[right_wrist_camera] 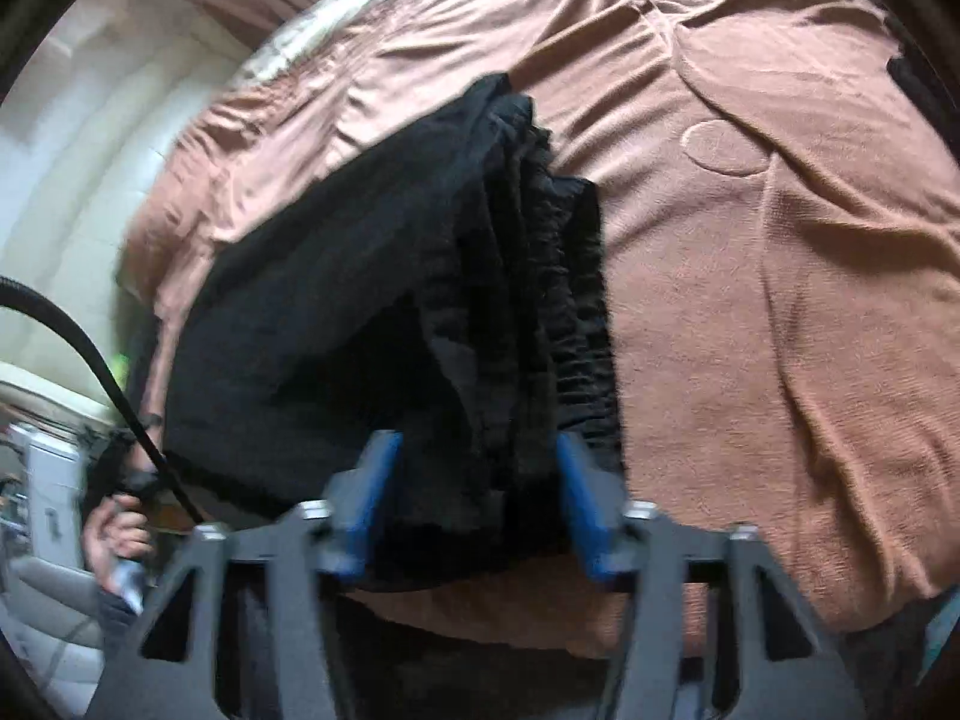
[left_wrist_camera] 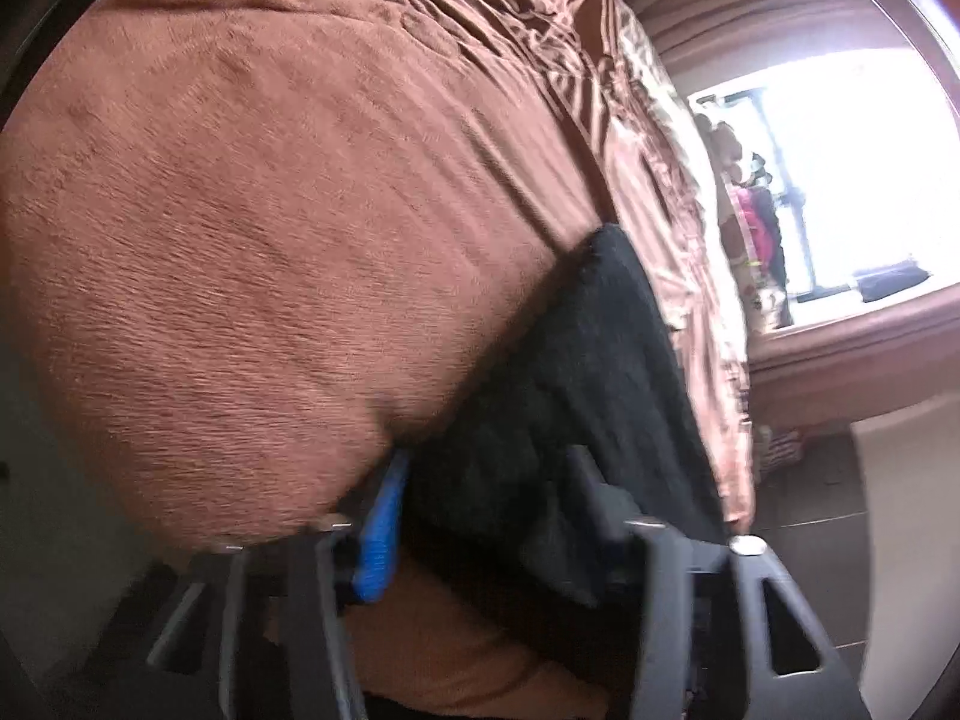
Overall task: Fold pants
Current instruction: 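Lift the folded pants with the right gripper while the left gripper grasps the other edge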
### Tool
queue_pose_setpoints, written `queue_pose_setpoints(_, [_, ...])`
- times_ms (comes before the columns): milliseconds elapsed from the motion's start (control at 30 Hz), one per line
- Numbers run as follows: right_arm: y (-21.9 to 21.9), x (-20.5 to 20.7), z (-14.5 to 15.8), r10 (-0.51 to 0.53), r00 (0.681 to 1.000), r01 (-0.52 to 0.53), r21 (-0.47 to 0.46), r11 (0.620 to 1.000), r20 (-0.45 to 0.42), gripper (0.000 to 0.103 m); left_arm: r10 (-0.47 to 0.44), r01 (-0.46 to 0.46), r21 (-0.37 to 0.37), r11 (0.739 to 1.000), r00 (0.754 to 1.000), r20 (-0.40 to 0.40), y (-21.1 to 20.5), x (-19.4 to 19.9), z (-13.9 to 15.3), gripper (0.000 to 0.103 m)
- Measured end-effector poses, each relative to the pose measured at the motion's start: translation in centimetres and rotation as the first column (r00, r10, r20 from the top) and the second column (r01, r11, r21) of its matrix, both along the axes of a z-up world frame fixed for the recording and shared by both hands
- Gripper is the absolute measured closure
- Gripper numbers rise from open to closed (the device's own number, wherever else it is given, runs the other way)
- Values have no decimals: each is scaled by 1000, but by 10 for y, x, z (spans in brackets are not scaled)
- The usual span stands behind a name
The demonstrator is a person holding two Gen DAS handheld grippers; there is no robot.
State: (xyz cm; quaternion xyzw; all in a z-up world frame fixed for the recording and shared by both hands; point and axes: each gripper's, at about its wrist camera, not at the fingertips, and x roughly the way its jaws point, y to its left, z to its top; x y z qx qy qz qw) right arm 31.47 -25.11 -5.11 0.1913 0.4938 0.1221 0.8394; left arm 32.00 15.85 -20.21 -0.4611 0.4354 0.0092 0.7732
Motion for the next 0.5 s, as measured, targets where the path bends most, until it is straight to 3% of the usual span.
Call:
queue_pose_setpoints(67, [-2, -2, 2, 0, 1000, 0, 30, 1000, 5, 85, -8, 8, -29, 1000, 1000, 6, 2, -4, 0, 86])
queue_pose_setpoints(100, [-1, -5, 5, 0, 1000, -1, 33, 999, 15, 86, -11, 12, -43, 999, 1000, 14, 3, -6, 2, 89])
queue_pose_setpoints(367, [-10, -27, 24, -30, 997, 28, 20, 999, 73, 95, -29, 34, -48, 998, 994, 101, 0, -16, 35, 93])
queue_pose_setpoints(500, [-15, -31, 11, -37, 998, 36, 13, 999, 49, 95, -52, 56, -34, 998, 994, 97, -3, -18, 31, 91])
